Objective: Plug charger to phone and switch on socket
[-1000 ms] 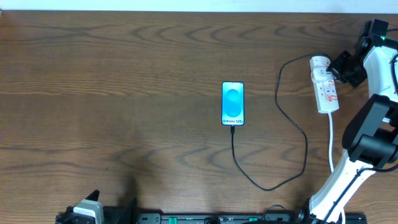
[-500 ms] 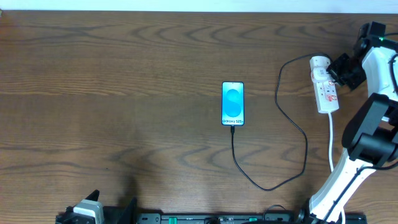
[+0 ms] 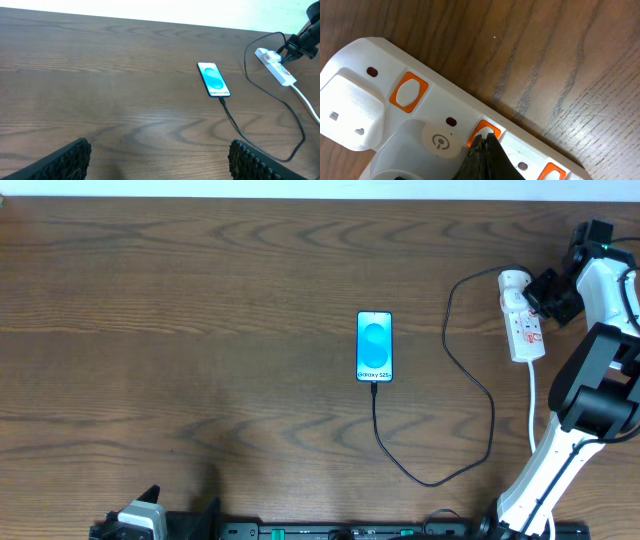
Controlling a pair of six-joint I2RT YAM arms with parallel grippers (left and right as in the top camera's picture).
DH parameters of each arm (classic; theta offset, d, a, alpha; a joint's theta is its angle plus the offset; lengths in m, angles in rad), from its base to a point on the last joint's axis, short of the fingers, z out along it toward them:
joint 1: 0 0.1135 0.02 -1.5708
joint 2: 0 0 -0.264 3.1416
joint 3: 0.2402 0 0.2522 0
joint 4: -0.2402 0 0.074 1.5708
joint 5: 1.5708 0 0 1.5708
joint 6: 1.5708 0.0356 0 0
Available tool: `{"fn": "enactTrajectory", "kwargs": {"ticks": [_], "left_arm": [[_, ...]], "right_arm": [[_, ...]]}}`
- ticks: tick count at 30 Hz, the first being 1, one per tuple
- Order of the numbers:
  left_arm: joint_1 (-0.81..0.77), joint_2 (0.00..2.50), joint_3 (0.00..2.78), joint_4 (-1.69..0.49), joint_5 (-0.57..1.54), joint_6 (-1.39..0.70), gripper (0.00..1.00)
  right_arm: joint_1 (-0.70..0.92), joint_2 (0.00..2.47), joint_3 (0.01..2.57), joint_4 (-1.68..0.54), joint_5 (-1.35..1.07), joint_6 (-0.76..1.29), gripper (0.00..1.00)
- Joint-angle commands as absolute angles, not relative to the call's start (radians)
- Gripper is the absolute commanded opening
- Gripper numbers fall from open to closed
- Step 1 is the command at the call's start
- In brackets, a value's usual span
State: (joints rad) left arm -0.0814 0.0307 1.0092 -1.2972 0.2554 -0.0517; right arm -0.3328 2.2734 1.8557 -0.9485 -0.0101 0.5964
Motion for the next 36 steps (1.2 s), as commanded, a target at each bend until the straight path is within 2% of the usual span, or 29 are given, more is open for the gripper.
{"fn": "enactTrajectory", "kwargs": {"ticks": [1, 11, 26, 31, 36], "left_arm": [[-0.084, 0.021, 1.011, -1.294, 0.250, -0.049, 0.88], [-0.084, 0.021, 1.011, -1.294, 0.250, -0.049, 0.88], [-0.084, 0.021, 1.011, -1.294, 0.250, -0.049, 0.88], [-0.084, 0.021, 1.011, -1.294, 0.250, -0.049, 0.88], [-0.084, 0.021, 1.011, -1.294, 0.250, -0.049, 0.88]], "right_arm": [[-0.335, 2.280, 1.848, -0.949, -0.044, 0.617, 0.01], [-0.285, 2.314, 1.733, -0.883, -0.119, 0.617, 0.01], [-0.256, 2.313, 1.716, -0.934, -0.210, 0.612, 0.01], [-0.266, 2.269, 1.720, -0.970, -0.070, 0.606, 0.01], [-0.316, 2.036, 1.721, -1.044, 0.193, 0.643, 0.01]]}}
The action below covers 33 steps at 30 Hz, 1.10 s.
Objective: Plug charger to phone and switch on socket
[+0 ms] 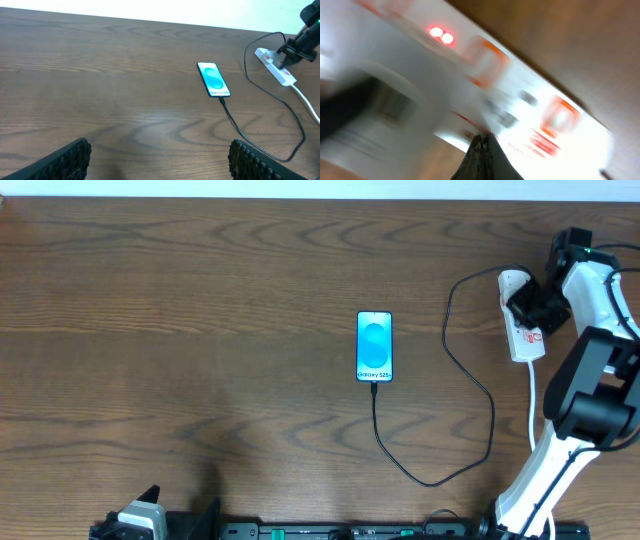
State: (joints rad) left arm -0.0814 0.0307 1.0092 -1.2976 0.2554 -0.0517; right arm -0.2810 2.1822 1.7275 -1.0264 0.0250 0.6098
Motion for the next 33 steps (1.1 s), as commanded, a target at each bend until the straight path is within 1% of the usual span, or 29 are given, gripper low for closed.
{"fn": "enactTrajectory", "kwargs": {"ticks": [1, 3, 7, 9, 13, 16, 21, 31, 33], "left_arm": [[-0.084, 0.021, 1.011, -1.294, 0.250, -0.049, 0.88], [-0.084, 0.021, 1.011, -1.294, 0.250, -0.049, 0.88], [-0.084, 0.021, 1.011, -1.294, 0.250, -0.049, 0.88], [-0.084, 0.021, 1.011, -1.294, 0.250, -0.049, 0.88], [-0.084, 0.021, 1.011, -1.294, 0.250, -0.049, 0.88], [-0.084, 0.021, 1.011, -1.294, 0.250, -0.049, 0.88], [-0.083, 0.021, 1.011, -1.294, 0.250, -0.049, 0.88], [-0.083, 0.021, 1.011, -1.294, 0.250, -0.049, 0.88], [-0.084, 0.021, 1.011, -1.294, 0.250, -0.049, 0.88]], "right_arm": [[-0.326, 1.975, 1.721, -1.048, 0.219, 0.643, 0.01], [-0.344, 1.826, 1.721, -1.047, 0.228, 0.644, 0.01], [-0.350, 1.573, 1.721, -0.992, 0.152, 0.657, 0.01], [-0.344, 1.431, 1.721, -0.916, 0.054, 0.658, 0.01], [-0.319, 1.293, 1.720, -0.832, -0.099, 0.658, 0.01], [-0.286, 1.234, 1.720, -0.817, -0.142, 0.657, 0.02], [-0.253, 1.208, 1.720, -0.826, -0.142, 0.657, 0.08], [-0.251, 1.211, 1.720, -0.853, -0.142, 0.657, 0.09], [-0.238, 1.211, 1.720, -0.853, -0.142, 0.657, 0.10]]}}
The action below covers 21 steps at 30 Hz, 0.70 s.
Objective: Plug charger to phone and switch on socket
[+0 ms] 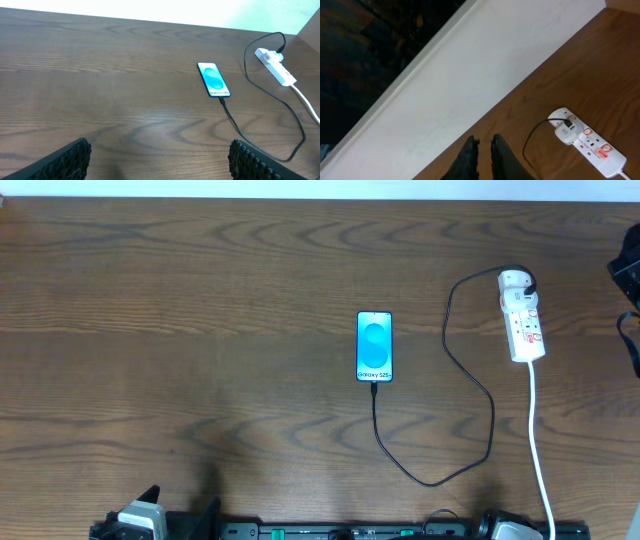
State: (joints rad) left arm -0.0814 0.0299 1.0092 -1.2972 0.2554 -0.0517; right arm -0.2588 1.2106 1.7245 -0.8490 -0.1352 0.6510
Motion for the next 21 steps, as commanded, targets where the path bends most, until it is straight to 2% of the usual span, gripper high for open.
{"fn": "enactTrajectory", "kwargs": {"ticks": [1, 7, 12, 21], "left_arm": [[-0.084, 0.021, 1.011, -1.294, 0.250, -0.049, 0.88], [-0.080, 0.021, 1.011, -1.294, 0.250, -0.049, 0.88], [-0.010, 0.020, 1.011, -1.294, 0.250, -0.049, 0.88], [0.005, 0.007, 1.011, -1.294, 0.250, -0.049, 0.88]], "right_arm": [[-0.220, 1.210, 1.720, -0.853, -0.142, 0.657, 0.11], [-0.142, 1.209, 1.720, -0.853, -0.141, 0.657, 0.13], [-0.086, 1.209, 1.720, -0.853, -0.141, 0.657, 0.16], [-0.057, 1.196, 1.720, -0.849, -0.141, 0.657, 0.16]]}}
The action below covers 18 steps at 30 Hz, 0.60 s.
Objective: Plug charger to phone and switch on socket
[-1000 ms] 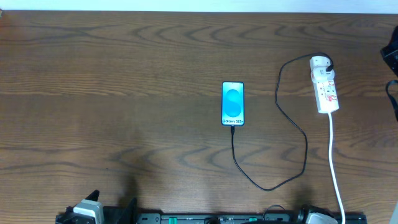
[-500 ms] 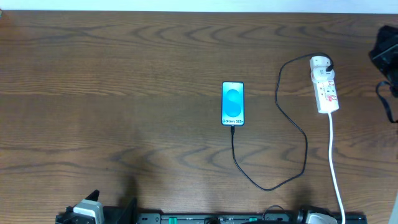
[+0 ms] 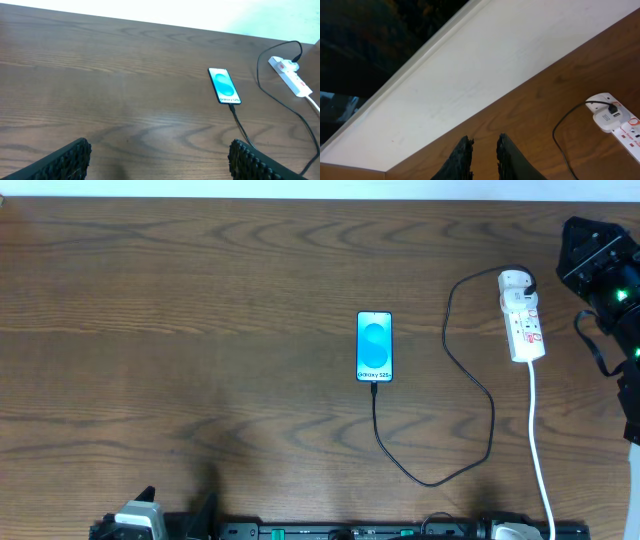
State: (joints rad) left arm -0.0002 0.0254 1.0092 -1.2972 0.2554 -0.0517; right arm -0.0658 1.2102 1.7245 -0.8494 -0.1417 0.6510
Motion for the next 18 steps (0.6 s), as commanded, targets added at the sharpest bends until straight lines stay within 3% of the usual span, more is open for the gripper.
{"fn": "enactTrajectory", "kwargs": {"ticks": [1, 18], "left_arm": [[0.005, 0.007, 1.011, -1.294, 0.250, -0.049, 0.88], [0.045, 0.007, 1.011, -1.294, 0.250, -0.049, 0.88]], "right_arm": [[-0.057, 1.188, 1.720, -0.849, -0.141, 0.657, 0.17], [-0.057, 1.039, 1.720, -0.857, -0.140, 0.646, 0.16]]}}
